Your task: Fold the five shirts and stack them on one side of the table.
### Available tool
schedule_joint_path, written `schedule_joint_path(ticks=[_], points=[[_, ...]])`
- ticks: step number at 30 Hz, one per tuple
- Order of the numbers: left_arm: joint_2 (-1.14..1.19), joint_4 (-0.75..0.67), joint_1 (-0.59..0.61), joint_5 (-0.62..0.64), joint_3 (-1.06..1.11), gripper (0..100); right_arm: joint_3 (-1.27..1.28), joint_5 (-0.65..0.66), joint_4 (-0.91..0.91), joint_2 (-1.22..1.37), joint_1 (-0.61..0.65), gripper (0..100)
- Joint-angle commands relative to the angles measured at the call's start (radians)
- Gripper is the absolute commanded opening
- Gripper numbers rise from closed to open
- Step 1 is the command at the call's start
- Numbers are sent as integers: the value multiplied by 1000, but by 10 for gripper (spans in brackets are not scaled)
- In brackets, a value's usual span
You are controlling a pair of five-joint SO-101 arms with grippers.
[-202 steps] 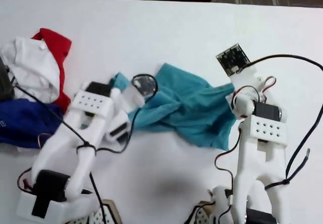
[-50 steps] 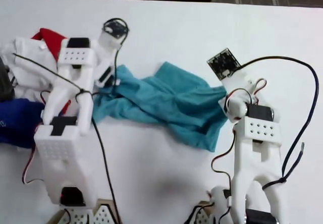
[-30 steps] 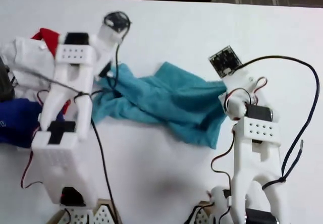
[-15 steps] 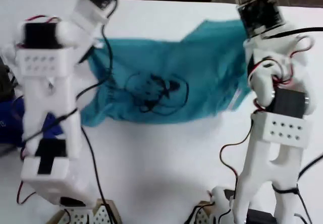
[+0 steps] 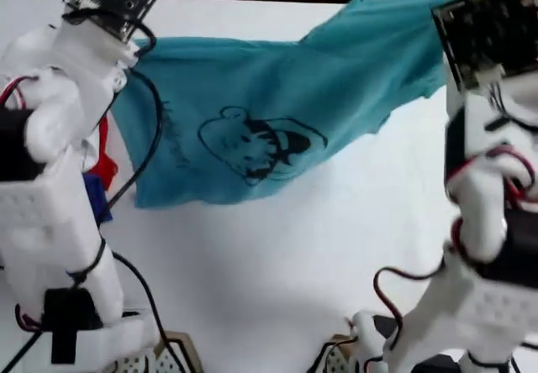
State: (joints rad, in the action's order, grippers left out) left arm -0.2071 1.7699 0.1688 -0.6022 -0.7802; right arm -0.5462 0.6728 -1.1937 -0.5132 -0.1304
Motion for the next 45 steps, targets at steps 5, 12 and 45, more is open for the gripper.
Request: schedule_joint_path(ticks=[5, 12, 45], points=[[-132, 15, 9, 60, -36, 25, -155, -8, -222, -8, -5, 20], [-207, 17, 15, 121, -35, 25, -321, -8, -377, -8, -5, 20], [-466, -12, 15, 186, 262, 25, -545, 69, -364, -143, 128, 20]])
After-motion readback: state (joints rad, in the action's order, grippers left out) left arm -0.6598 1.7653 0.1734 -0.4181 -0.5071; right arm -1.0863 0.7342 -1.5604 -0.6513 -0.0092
